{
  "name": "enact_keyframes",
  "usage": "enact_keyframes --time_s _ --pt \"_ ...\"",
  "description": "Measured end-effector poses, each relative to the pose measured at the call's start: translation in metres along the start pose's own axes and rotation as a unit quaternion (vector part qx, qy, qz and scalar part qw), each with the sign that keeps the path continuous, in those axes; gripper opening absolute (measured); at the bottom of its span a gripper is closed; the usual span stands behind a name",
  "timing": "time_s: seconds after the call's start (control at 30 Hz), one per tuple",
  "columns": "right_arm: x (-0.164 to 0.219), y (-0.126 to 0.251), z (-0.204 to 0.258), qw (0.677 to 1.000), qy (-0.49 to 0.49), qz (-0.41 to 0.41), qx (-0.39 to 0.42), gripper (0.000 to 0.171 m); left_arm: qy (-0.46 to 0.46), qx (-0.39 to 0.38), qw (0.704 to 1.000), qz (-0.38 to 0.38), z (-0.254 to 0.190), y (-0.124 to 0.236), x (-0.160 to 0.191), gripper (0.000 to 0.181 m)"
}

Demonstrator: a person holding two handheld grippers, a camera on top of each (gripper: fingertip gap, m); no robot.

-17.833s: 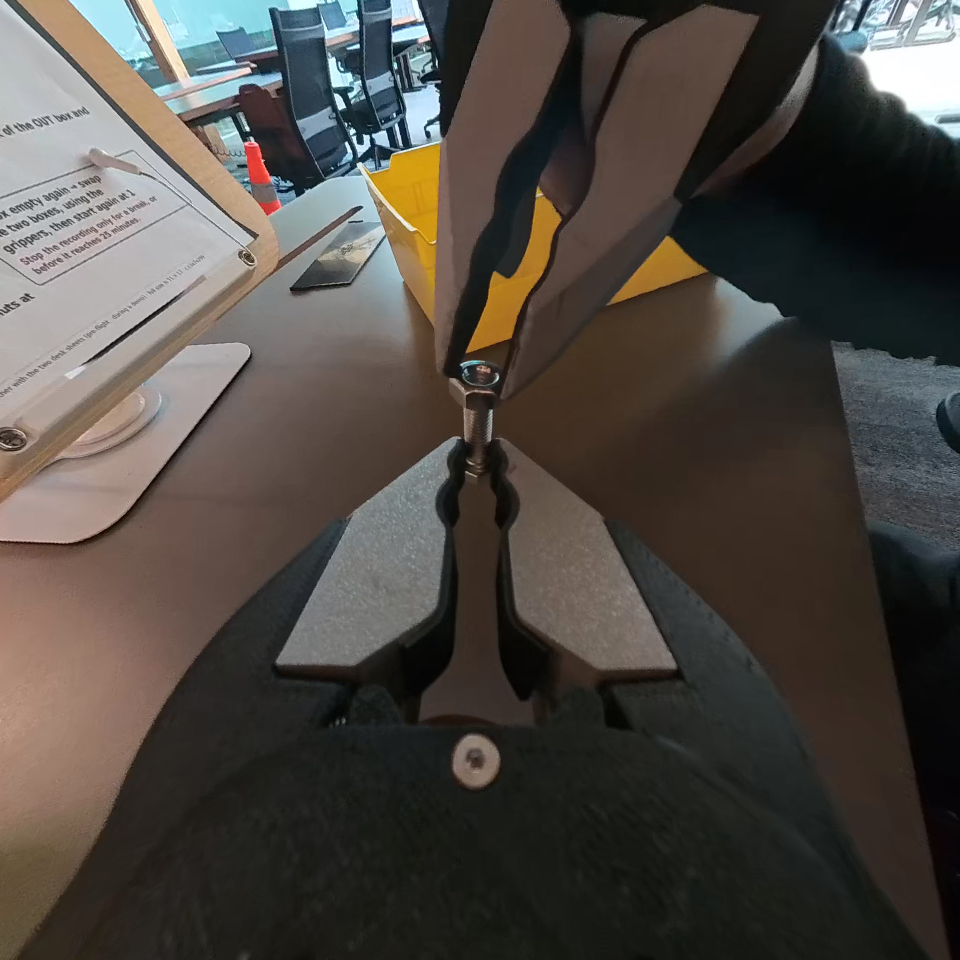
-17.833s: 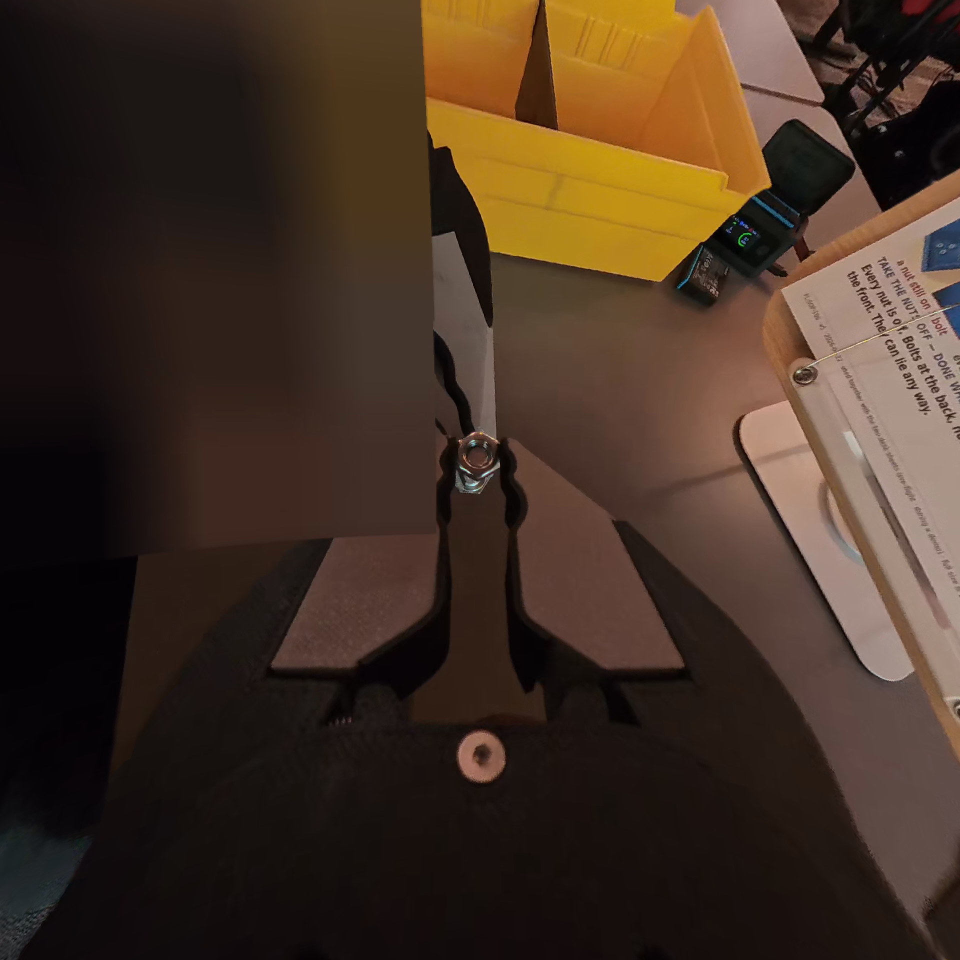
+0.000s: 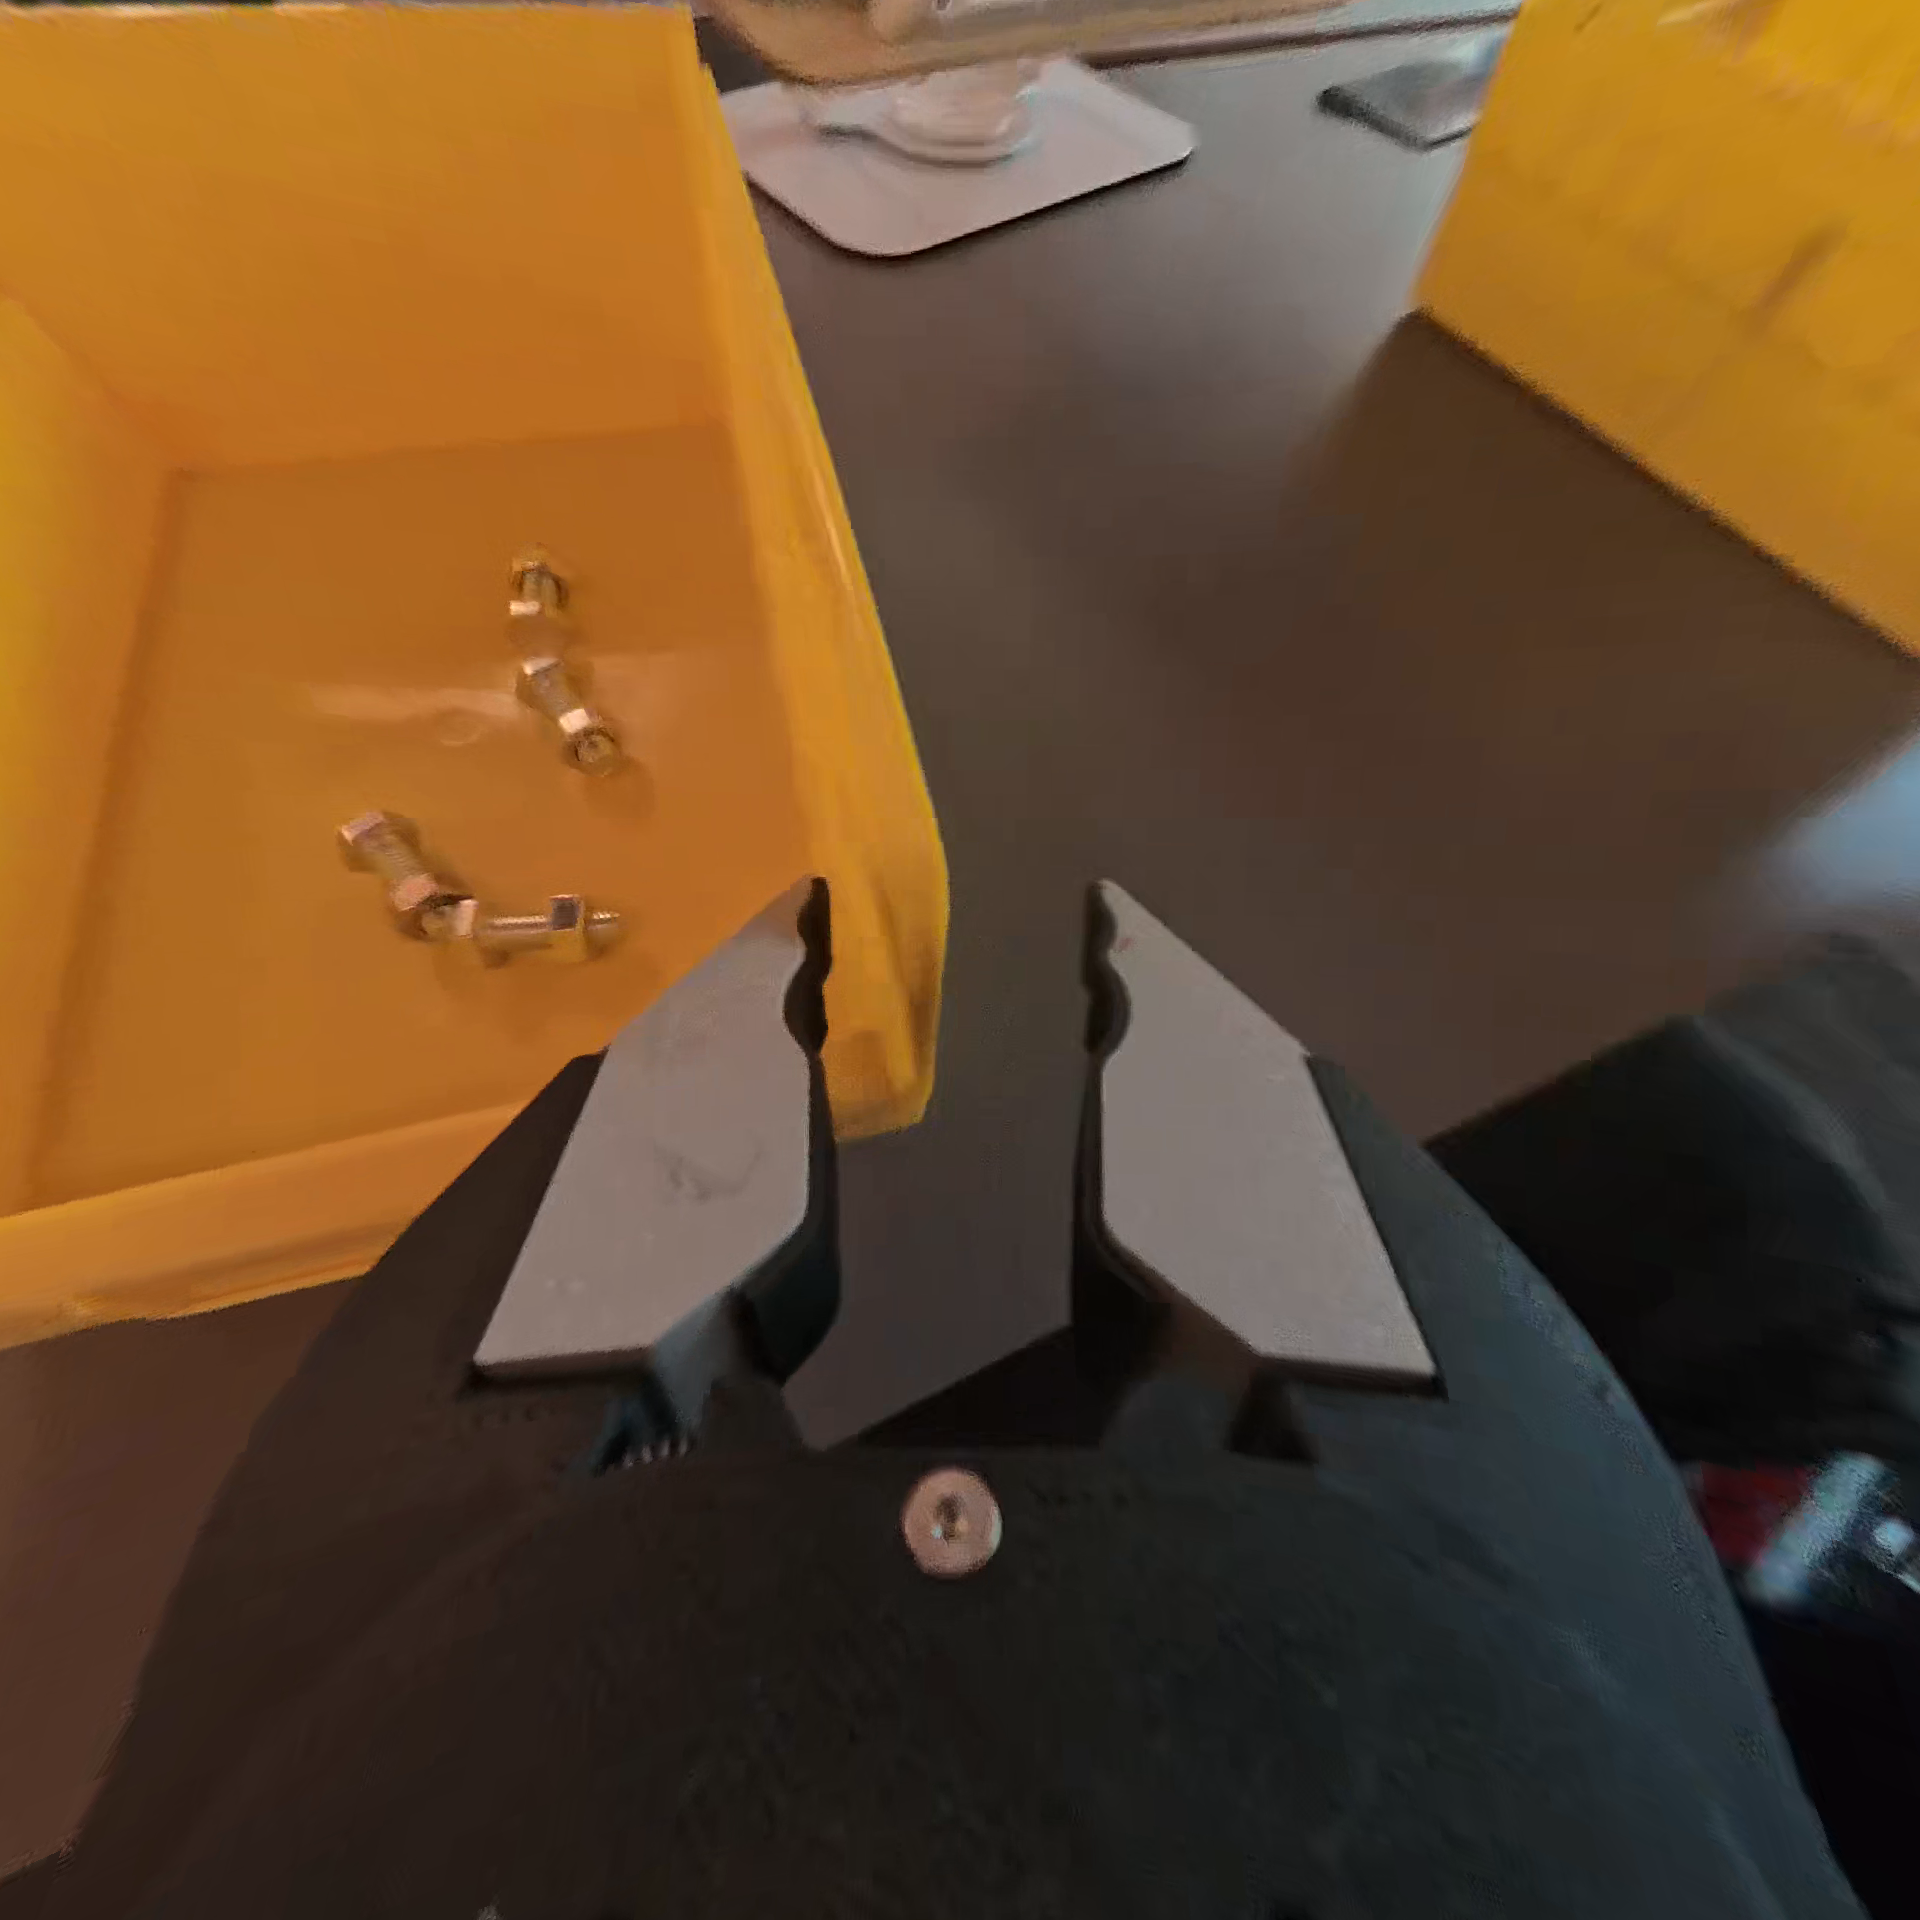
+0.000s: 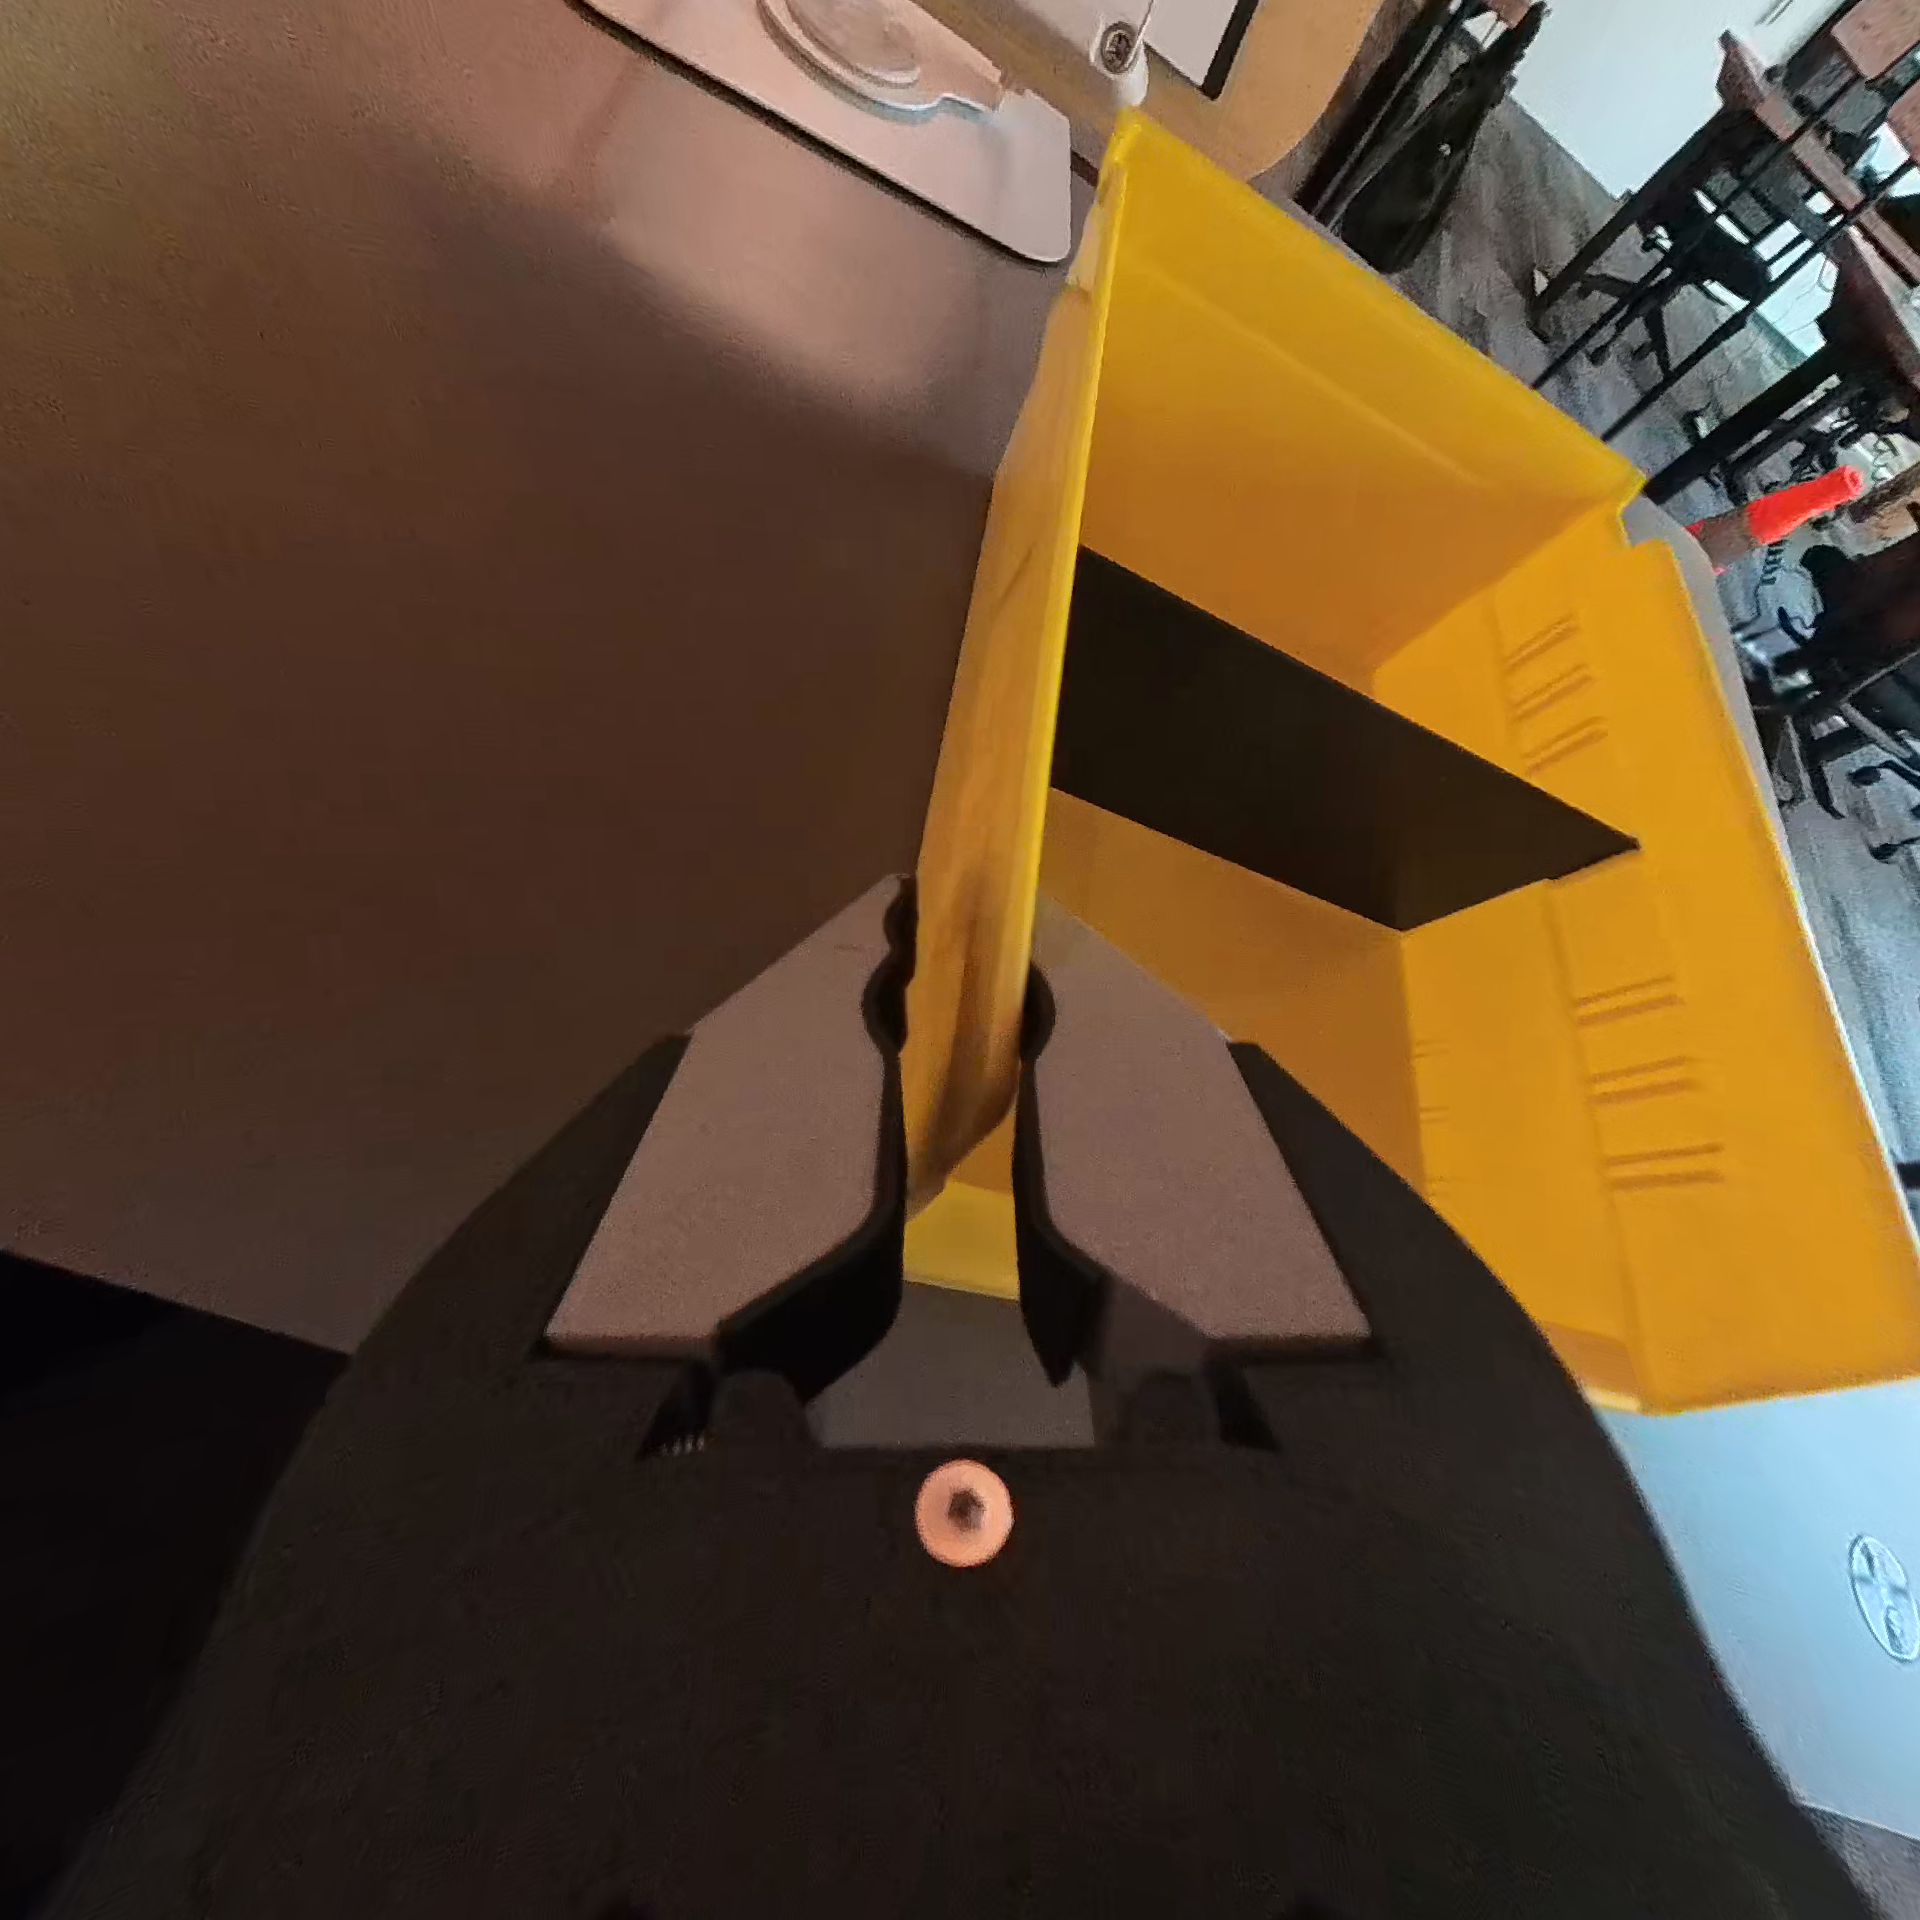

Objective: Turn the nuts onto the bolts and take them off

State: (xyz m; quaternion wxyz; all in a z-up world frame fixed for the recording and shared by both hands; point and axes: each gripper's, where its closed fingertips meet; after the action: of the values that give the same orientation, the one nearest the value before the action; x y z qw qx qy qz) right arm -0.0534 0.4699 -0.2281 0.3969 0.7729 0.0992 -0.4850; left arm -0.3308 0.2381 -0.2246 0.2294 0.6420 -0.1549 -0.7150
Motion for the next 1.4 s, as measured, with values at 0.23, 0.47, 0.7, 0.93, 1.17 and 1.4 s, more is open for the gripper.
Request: enact_keyframes --time_s 0.23,0.47,0.7,0.93,1.17,1.4 --pt "-0.021 0.051 0.016 0.997 0.021 -0.044 -0.053 0.042 -0.195 -0.059 0.979 0.023 0.104 0.035 -0.045 0.045" --pt "-0.034 0.068 0.032 0.989 0.008 -0.055 -0.135 0.05 -0.437 0.116 0.86 0.239 0.129 -0.021 0.022 0.044" --pt "-0.036 0.055 0.034 0.985 -0.005 -0.038 -0.171 0.052 -0.578 0.153 0.748 0.288 0.143 -0.044 0.043 0.015" --pt "-0.045 0.064 0.066 0.958 -0.027 -0.019 -0.285 0.055 -0.636 0.199 0.678 0.311 0.144 -0.05 0.052 0.007" --pt "-0.049 0.07 0.093 0.936 -0.029 -0.006 -0.351 0.056 -0.664 0.211 0.636 0.332 0.149 -0.042 0.044 0.009" --pt "-0.054 0.068 0.112 0.922 -0.033 -0.004 -0.386 0.056 -0.667 0.24 0.621 0.336 0.141 -0.053 0.064 0.017"
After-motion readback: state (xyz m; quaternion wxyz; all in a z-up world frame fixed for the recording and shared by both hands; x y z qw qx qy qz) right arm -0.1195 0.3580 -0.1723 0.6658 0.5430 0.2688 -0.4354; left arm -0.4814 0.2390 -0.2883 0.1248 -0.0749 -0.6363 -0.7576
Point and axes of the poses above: each gripper's, where its closed fingertips meet, y back along the fingers, x out of its underside, z = x × y across the jaws, and after that the axes turned 13 degrees about -y, right-handed
